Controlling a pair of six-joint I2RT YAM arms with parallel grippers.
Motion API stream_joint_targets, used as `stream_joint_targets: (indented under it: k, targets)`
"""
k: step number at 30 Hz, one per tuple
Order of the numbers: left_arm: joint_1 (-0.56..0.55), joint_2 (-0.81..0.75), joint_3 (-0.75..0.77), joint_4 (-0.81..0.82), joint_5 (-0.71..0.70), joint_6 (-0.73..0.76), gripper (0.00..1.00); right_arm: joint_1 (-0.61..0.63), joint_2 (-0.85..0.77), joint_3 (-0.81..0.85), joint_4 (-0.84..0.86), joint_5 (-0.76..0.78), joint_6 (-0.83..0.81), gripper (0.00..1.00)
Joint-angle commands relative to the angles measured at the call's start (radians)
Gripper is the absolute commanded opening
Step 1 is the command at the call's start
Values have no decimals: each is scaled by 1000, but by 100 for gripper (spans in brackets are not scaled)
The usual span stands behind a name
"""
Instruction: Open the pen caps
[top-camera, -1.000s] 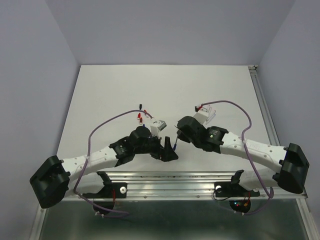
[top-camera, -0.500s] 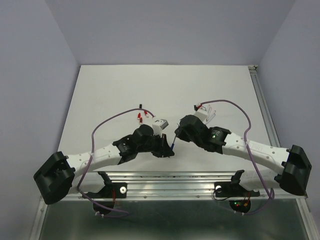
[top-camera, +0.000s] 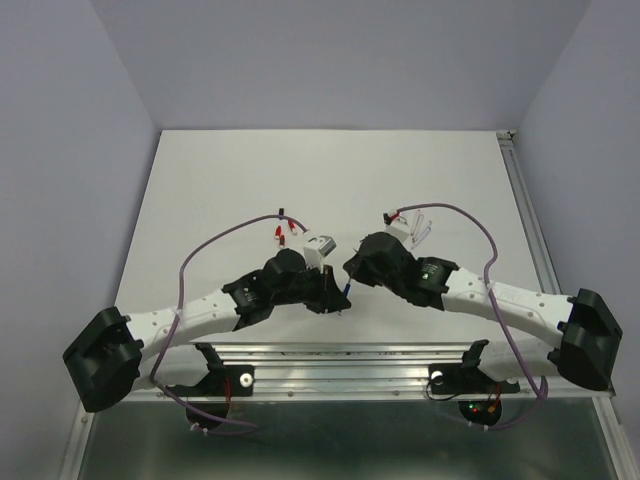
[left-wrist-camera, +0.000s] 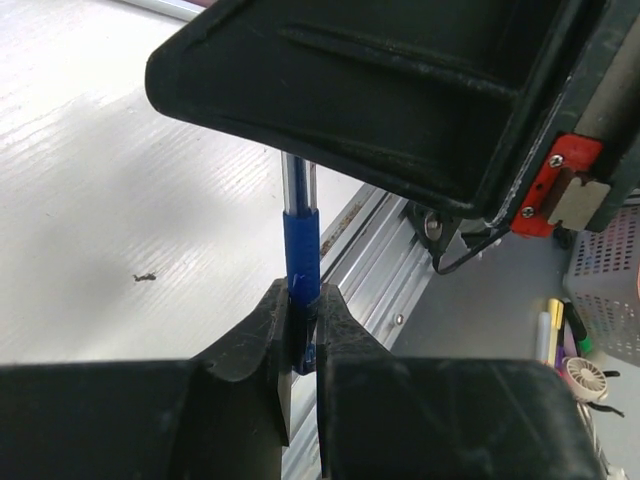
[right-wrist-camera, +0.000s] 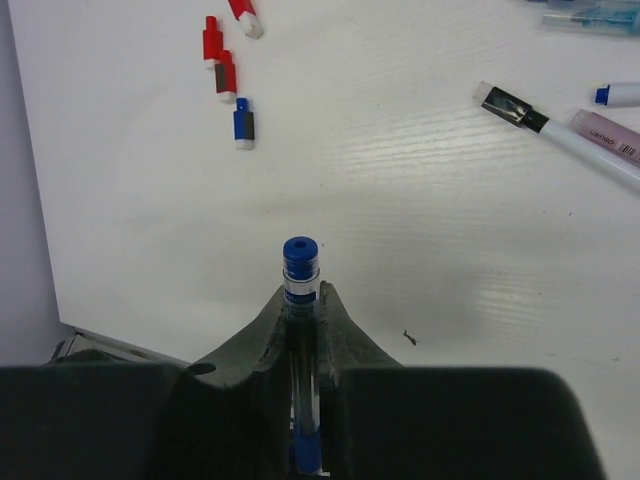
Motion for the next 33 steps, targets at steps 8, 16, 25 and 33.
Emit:
stream_joint_targets:
  k: [8, 16, 25, 33]
  targets:
    - [-111, -125, -88, -24, -70, -122, 0, -444, 106, 107, 110, 9, -231, 1]
    - [-139, -135, -106, -82, -134, -162, 0, -729, 232, 203, 132, -113, -316, 1]
    - [16, 9, 91, -288, -323, -105, 0, -820, 245, 114, 101, -75, -360, 1]
    - [243, 230, 242, -358, -361, -16, 2, -912, 295, 103, 60, -95, -379, 1]
